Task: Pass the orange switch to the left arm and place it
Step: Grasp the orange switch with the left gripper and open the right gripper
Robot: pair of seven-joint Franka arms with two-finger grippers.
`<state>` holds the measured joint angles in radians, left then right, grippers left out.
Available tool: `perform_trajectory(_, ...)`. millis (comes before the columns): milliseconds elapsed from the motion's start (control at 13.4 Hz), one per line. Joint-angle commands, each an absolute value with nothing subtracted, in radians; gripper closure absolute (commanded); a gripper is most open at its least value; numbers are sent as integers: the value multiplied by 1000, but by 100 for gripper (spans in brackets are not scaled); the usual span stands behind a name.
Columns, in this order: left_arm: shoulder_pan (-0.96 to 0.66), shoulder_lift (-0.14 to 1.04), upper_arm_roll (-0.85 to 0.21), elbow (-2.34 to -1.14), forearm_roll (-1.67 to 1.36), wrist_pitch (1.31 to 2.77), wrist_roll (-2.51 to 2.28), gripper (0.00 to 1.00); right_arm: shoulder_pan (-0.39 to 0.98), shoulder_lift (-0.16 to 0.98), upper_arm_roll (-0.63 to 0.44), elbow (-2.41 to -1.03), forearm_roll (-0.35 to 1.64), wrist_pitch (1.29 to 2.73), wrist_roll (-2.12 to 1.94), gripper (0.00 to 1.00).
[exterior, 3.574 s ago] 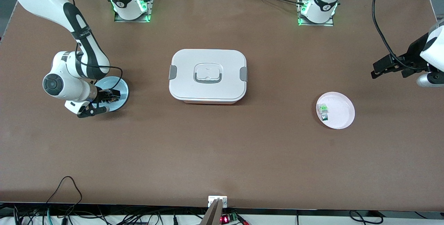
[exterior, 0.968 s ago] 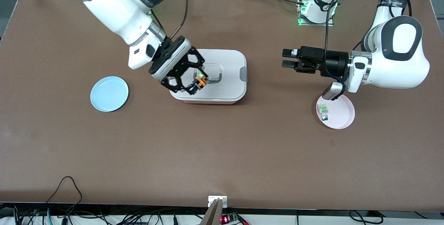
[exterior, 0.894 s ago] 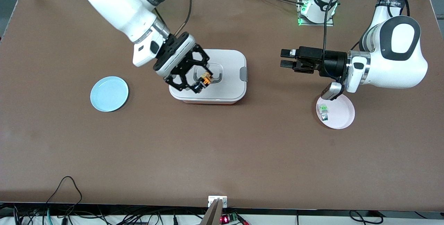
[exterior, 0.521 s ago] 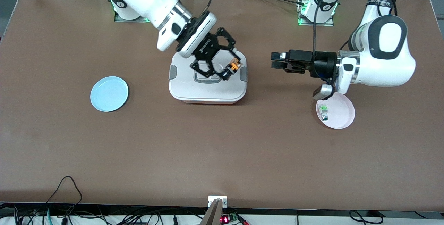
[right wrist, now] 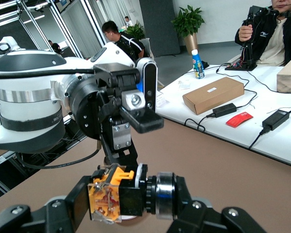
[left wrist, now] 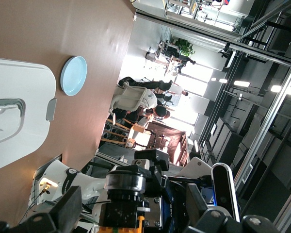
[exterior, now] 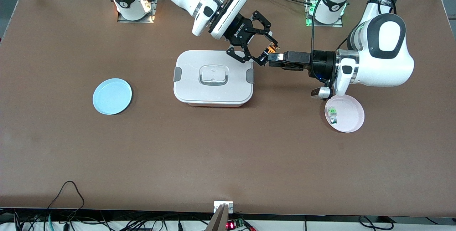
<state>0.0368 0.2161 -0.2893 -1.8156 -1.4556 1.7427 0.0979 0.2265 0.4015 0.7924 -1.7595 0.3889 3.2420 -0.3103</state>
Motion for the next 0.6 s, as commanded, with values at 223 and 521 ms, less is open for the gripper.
perform_trajectory(223, 40, 178, -296, -1845, -1482, 1737, 48, 21, 235, 411, 793, -1732, 403, 3251, -304, 100)
perform_trajectory(521, 41, 163, -296, -1850, -1482, 1714, 3, 29, 236, 411, 793, -1732, 402, 3251, -304, 100)
